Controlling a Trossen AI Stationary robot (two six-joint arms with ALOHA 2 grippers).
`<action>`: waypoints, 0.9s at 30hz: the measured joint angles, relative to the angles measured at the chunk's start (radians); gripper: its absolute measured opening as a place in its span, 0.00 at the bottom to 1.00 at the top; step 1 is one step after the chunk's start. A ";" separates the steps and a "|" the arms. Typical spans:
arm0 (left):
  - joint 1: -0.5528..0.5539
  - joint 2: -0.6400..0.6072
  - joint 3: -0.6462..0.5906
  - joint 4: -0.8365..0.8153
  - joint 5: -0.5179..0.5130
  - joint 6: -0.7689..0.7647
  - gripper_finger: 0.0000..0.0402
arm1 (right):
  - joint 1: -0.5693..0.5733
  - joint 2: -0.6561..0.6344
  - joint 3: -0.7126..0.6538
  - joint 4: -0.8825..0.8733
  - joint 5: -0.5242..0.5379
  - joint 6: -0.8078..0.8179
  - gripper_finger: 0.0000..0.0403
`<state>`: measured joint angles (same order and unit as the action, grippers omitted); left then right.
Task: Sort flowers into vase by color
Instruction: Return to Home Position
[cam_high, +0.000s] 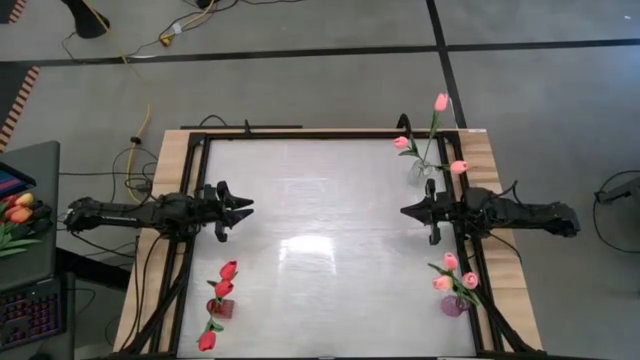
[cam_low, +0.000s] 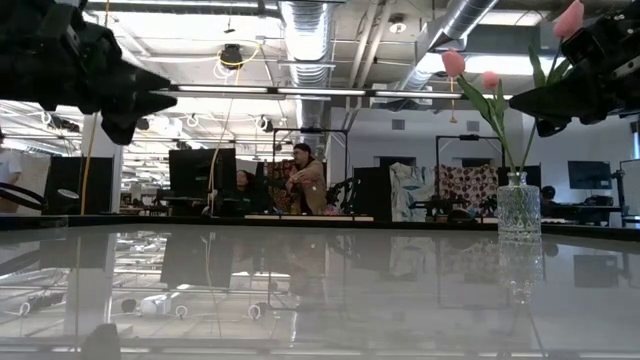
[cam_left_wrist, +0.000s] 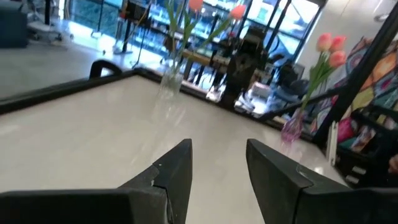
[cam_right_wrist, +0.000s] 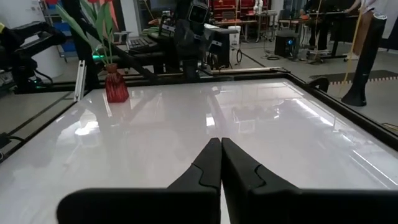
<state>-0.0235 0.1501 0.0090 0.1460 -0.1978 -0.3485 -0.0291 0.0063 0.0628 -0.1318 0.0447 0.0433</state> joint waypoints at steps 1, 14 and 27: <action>0.000 0.000 0.000 -0.017 0.000 0.000 0.35 | 0.000 0.000 0.000 0.000 0.001 0.000 0.09; 0.000 0.000 0.009 -0.125 0.011 0.000 0.35 | 0.000 0.000 -0.001 0.000 0.006 0.001 0.12; 0.000 0.000 0.011 -0.131 0.011 0.000 0.35 | 0.000 0.000 -0.002 -0.001 0.007 0.001 0.12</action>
<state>-0.0235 0.1501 0.0204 0.0151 -0.1871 -0.3485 -0.0288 0.0063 0.0612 -0.1329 0.0517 0.0444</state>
